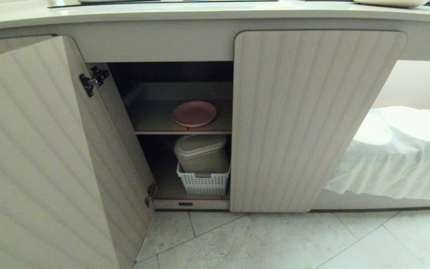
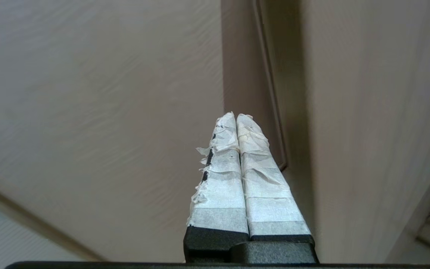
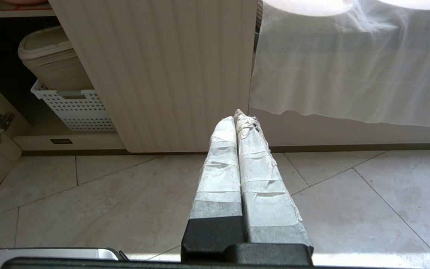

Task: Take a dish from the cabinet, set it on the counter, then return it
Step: Close the cabinet door

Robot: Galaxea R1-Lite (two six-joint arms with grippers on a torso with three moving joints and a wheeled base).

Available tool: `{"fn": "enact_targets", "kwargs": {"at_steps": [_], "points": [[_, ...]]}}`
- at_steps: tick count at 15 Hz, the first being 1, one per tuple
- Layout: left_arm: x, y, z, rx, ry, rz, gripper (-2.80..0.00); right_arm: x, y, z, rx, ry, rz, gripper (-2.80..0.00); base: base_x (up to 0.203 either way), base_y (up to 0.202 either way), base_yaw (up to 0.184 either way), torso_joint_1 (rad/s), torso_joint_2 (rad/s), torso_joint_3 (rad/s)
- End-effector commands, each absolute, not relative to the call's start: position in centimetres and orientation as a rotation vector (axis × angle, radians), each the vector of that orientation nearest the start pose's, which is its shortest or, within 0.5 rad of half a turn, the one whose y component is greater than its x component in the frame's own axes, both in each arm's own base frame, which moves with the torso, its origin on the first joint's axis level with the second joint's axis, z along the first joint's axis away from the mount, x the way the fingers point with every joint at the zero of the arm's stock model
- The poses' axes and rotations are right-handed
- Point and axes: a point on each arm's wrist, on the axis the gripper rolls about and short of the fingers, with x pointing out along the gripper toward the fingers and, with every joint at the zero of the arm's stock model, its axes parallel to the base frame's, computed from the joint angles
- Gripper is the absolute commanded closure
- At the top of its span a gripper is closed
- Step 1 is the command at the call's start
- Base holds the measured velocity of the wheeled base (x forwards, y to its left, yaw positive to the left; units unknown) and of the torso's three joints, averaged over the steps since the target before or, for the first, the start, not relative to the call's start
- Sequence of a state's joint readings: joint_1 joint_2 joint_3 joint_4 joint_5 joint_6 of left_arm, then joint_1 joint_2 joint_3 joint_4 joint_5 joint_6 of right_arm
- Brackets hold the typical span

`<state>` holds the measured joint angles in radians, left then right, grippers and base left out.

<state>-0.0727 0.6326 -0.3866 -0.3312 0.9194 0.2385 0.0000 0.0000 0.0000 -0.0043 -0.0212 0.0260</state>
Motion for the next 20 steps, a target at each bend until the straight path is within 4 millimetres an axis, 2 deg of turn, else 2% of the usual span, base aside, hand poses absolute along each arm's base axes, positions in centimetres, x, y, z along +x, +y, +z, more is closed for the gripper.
{"fn": "enact_targets", "kwargs": {"at_steps": [1,7,13,20], "points": [[6.2,1.5,21.8,0.199,0.058,0.884,0.00,-2.3,0.0,7.6,0.026,-0.005,-0.021,0.00,0.000,0.000,0.000,0.000,0.00,0.000],[6.6,1.6,22.3,0.190,0.033,0.875,0.00,-2.3,0.0,7.6,0.026,-0.005,-0.021,0.00,0.000,0.000,0.000,0.000,0.00,0.000],[6.0,1.5,23.1,0.173,-0.017,0.815,0.00,-2.3,0.0,7.6,0.026,-0.005,-0.021,0.00,0.000,0.000,0.000,0.000,0.00,0.000],[3.3,1.4,22.6,0.152,-0.067,0.762,0.00,-2.3,0.0,7.6,0.026,-0.005,-0.021,0.00,0.000,0.000,0.000,0.000,0.00,0.000]]}}
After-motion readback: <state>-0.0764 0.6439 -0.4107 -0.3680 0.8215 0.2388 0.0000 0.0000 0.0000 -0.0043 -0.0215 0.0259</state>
